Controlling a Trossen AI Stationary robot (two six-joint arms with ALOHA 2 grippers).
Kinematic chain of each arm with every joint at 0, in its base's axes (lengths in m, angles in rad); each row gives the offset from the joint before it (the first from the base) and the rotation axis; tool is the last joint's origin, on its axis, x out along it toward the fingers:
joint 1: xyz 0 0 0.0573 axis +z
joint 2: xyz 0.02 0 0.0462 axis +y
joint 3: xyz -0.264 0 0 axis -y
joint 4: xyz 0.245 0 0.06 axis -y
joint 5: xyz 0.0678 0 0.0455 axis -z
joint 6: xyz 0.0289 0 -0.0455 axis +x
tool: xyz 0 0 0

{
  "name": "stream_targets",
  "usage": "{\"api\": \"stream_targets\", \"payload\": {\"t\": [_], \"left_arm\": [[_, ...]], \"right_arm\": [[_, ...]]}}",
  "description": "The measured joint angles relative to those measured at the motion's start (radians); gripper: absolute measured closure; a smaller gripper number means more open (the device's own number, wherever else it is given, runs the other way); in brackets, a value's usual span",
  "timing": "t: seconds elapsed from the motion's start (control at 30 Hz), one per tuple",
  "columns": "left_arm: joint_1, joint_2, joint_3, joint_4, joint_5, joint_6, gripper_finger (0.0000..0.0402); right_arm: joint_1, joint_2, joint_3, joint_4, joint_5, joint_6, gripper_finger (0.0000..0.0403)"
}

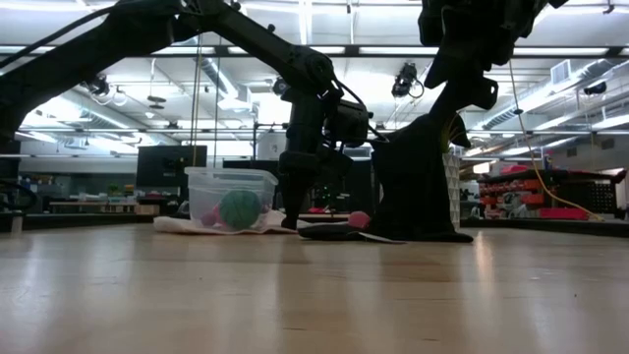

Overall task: Pick and placing Produce into tupperware
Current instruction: Put the black cherry into the transparent bin

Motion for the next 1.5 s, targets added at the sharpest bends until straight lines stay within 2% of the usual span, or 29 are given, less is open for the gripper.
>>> {"api": "stream_targets", "payload": {"t": [0.63,0.93,1.13,1.4,1.5], "left_arm": [[0.000,0.000,0.000,-0.014,-0.043,0.025,0.0304],[0.002,0.000,0.091,-0.034,-0.042,0.027,0.0302],[0.008,0.000,0.189,-0.067,-0.048,0.050,0.0328],[0.035,0.000,0.338,-0.189,-0.052,0.045,0.0375],[0.046,-0.008,0.350,-0.208,-0.053,0.043,0.0391]], "right_arm": [[0.000,0.000,0.000,0.000,0.000,-0.003,0.0144],[0.000,0.000,0.000,0.000,0.000,-0.007,0.0144],[0.000,0.000,0.000,0.000,0.000,-0.007,0.0144],[0.000,0.000,0.000,0.000,0.000,-0.009,0.0144],[0.000,0.000,0.000,0.000,0.005,-0.010,0.0144]]}}
